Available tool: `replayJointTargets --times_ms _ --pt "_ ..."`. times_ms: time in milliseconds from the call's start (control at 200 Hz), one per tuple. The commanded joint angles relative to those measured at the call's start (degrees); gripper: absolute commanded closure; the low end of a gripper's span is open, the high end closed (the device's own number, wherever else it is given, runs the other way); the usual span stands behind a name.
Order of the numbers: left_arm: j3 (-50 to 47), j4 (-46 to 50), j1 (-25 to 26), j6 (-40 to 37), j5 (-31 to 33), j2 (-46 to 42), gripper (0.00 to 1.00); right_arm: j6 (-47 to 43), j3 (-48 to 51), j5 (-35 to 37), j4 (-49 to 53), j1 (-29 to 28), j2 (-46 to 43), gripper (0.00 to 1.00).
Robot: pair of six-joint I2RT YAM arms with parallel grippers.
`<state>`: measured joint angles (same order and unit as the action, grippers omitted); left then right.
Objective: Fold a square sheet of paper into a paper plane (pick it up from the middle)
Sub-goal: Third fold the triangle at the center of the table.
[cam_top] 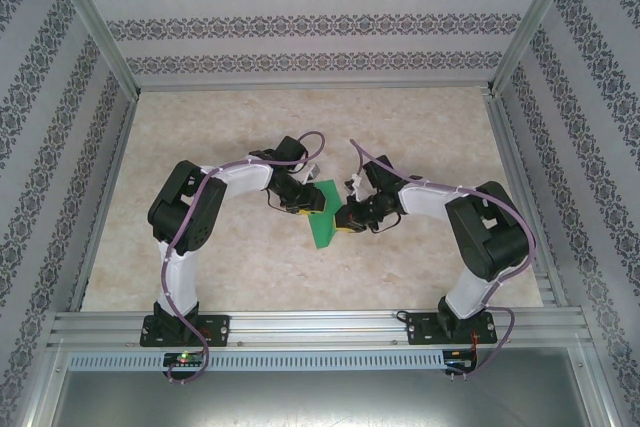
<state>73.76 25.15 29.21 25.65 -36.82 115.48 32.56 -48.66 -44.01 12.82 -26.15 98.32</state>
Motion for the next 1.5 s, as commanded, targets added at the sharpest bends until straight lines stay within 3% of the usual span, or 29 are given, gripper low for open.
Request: replayJointTargets --times_ms 0,540,1134,1494 --pt "0.2 3.1 0.9 -1.6 1.4 1.5 0.64 1.8 -1.9 -0.8 -2.4 -0.8 1.7 0.93" --pt "2.4 5.3 0.1 -1.9 1.1 -3.4 0.64 2.1 -4.9 0.8 -2.7 -2.3 6.6 0.92" --pt "5.3 8.8 -1.7 -5.5 5.2 2.6 0.82 2.1 -6.2 1.4 -1.8 -3.0 6.8 0.91" --pt "4.1 8.6 -1.7 -5.9 6.0 4.0 0.85 3.0 -7.3 1.3 -2.4 -4.0 7.8 0.91"
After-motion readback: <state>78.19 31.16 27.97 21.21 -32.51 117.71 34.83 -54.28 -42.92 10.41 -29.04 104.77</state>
